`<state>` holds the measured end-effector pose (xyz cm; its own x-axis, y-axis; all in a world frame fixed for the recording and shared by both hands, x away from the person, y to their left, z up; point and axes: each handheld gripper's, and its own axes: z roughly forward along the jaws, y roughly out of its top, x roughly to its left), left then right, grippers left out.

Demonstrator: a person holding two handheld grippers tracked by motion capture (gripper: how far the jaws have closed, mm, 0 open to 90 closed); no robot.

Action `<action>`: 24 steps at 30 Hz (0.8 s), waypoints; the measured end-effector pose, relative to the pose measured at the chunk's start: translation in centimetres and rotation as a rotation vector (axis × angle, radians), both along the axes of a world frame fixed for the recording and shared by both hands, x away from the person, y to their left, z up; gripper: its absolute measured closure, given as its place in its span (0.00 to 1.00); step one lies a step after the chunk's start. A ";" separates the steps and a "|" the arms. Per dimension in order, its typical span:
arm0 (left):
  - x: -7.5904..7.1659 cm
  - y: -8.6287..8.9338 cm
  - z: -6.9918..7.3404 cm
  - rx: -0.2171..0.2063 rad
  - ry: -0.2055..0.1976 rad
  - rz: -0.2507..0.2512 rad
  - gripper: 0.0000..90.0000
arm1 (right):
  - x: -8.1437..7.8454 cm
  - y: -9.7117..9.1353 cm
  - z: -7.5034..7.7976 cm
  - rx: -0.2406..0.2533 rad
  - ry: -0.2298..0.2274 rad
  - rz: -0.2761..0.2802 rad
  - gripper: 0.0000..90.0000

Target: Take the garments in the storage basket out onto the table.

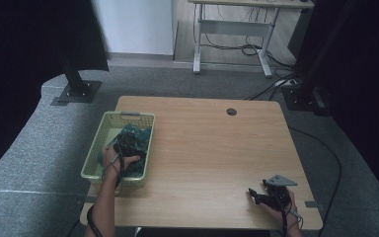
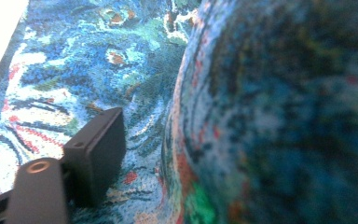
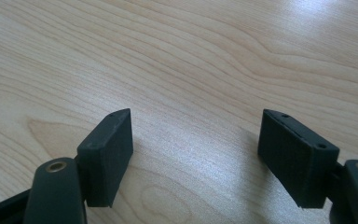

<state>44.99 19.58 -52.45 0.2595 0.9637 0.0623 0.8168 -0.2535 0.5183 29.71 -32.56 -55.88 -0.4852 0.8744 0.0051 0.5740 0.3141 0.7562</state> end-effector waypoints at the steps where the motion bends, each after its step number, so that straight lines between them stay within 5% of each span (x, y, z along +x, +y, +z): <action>1: 0.0 0.0 0.0 -0.003 -0.007 0.001 0.30 | 0.0 0.0 0.0 0.000 0.000 0.000 0.28; 10: 0.0 0.1 0.2 -0.009 -0.036 0.044 0.67 | 0.0 0.0 0.0 0.000 0.000 0.001 0.28; 18: 0.1 -0.4 0.5 0.024 -0.012 0.041 0.84 | 0.0 0.0 0.0 0.001 0.000 0.003 0.28; 24: 0.1 -0.1 0.8 -0.002 -0.002 0.031 0.90 | 0.0 0.0 0.0 0.001 0.000 0.004 0.28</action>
